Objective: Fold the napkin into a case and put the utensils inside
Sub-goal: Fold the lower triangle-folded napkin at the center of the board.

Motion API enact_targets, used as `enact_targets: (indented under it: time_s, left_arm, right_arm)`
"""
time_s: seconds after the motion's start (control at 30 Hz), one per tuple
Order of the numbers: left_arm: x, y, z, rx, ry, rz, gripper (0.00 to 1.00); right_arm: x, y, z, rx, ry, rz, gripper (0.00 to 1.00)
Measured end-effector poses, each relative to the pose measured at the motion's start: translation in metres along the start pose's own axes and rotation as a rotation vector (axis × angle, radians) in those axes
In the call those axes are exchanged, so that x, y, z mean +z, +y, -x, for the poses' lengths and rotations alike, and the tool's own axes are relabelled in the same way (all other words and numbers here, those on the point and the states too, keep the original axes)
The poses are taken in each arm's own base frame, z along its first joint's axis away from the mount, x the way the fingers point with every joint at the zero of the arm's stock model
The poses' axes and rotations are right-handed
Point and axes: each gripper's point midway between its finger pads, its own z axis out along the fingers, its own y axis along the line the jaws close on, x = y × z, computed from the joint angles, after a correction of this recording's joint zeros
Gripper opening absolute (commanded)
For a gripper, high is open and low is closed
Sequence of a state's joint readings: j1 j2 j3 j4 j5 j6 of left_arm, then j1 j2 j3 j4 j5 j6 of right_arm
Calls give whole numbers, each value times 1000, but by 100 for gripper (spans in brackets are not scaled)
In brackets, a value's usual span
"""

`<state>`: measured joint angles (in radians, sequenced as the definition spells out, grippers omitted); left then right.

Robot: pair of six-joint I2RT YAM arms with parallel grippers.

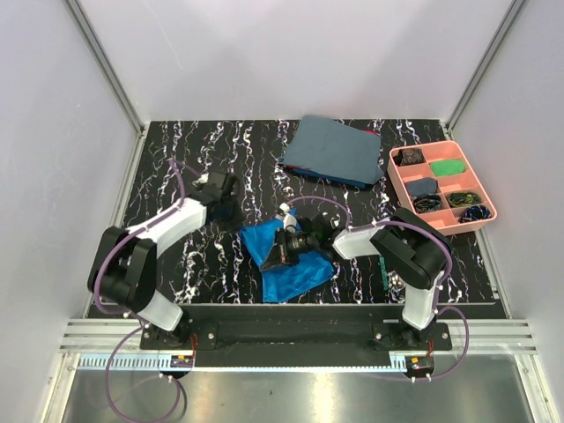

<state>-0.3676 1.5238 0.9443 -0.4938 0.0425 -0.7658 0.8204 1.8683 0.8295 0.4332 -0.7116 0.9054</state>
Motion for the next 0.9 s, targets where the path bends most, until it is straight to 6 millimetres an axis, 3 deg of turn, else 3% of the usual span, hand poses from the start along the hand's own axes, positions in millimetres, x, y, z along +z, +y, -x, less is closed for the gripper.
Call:
enact_targets:
  time_s: [0.17, 0.37, 0.6, 0.83, 0.9]
  left_arm:
    - [12, -22, -6, 10, -1, 56, 0]
    - [26, -24, -12, -39, -5, 158, 0]
    - [27, -35, -13, -64, -32, 192, 0]
    - [31, -42, -3, -88, -85, 209, 0]
    - [31, -42, -2, -86, -94, 214, 0]
  right_arm:
    - [-12, -19, -1, 55, -20, -3, 6]
    - [-28, -40, 3, 113, -48, -10, 10]
    - [-31, -46, -3, 109, -26, -16, 16]
    - [-37, -61, -23, 135, 32, -83, 41]
    - [-41, -58, -22, 107, 38, -100, 46]
